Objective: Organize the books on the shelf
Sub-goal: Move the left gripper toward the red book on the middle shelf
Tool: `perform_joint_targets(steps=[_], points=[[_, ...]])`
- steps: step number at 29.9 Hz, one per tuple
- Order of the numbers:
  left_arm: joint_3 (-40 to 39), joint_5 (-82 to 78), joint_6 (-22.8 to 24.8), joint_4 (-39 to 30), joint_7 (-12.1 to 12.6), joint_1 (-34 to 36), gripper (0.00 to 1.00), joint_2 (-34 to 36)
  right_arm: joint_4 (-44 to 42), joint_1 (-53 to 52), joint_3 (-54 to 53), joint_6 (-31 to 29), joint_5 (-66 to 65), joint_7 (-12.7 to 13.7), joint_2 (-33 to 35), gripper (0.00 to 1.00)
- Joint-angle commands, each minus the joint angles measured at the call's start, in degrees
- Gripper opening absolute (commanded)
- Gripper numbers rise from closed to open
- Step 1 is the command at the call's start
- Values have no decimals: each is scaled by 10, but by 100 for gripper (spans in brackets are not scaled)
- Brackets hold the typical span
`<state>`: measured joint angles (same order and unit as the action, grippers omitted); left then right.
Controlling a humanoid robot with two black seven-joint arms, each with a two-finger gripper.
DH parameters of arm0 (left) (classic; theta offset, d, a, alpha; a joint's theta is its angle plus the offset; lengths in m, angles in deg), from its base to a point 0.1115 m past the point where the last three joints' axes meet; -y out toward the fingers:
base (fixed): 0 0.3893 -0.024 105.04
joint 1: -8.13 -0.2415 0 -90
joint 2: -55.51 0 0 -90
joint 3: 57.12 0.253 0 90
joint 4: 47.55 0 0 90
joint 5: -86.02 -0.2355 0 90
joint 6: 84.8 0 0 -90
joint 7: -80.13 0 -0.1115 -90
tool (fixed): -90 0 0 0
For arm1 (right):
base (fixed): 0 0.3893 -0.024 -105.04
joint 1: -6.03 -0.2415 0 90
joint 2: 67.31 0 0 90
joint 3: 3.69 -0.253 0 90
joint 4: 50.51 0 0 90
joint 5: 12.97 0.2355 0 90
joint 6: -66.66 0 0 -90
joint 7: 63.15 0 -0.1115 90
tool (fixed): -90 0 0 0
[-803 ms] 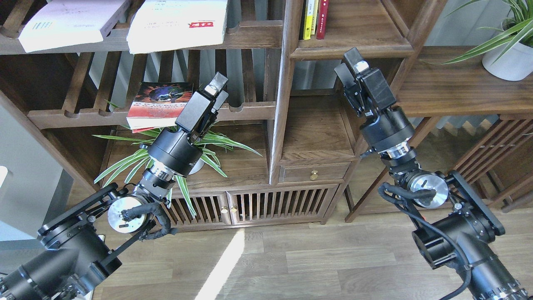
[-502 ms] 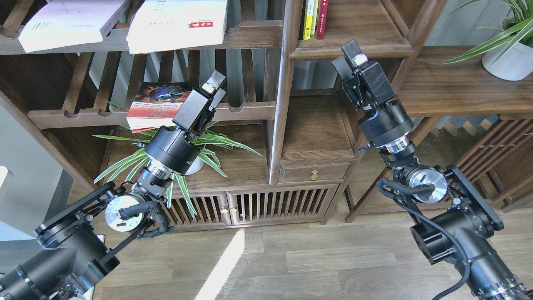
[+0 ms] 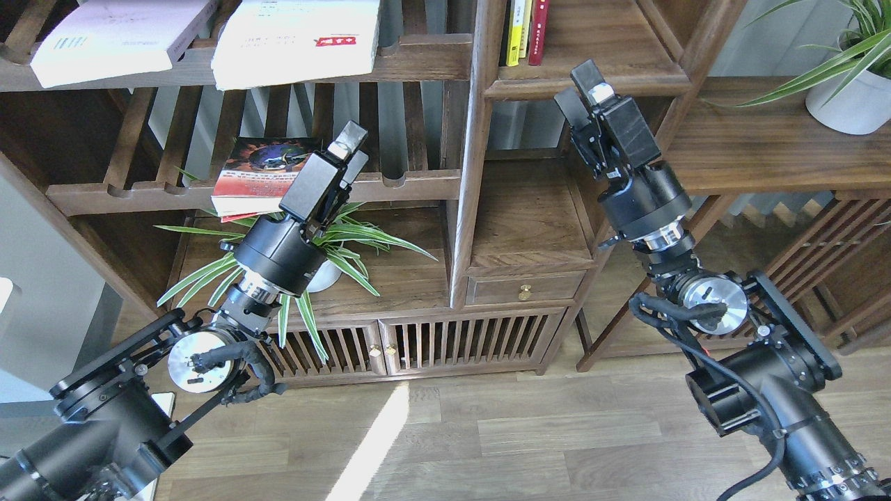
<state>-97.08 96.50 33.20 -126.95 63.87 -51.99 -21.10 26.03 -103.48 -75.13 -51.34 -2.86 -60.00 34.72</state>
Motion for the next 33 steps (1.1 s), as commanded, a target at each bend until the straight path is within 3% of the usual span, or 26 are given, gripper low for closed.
perform_joint_targets(steps=[1, 10, 17, 29, 33], points=[[7, 1, 0, -4, 4, -18, 99, 0, -1, -2, 0, 0, 0, -3, -3, 99], [8, 61, -7, -21, 4, -20, 99, -6, -2, -2, 0, 0, 0, -3, -3, 99], [-2, 116, -151, -24, 1, -34, 99, -4, -2, -2, 0, 0, 0, -3, -3, 99], [-92, 198, -283, -18, -4, -36, 98, -34, -3, -2, 0, 0, 0, -3, -5, 99], [-112, 216, -298, -14, -20, -38, 99, -36, -4, -2, 1, 2, 0, -3, -11, 99]])
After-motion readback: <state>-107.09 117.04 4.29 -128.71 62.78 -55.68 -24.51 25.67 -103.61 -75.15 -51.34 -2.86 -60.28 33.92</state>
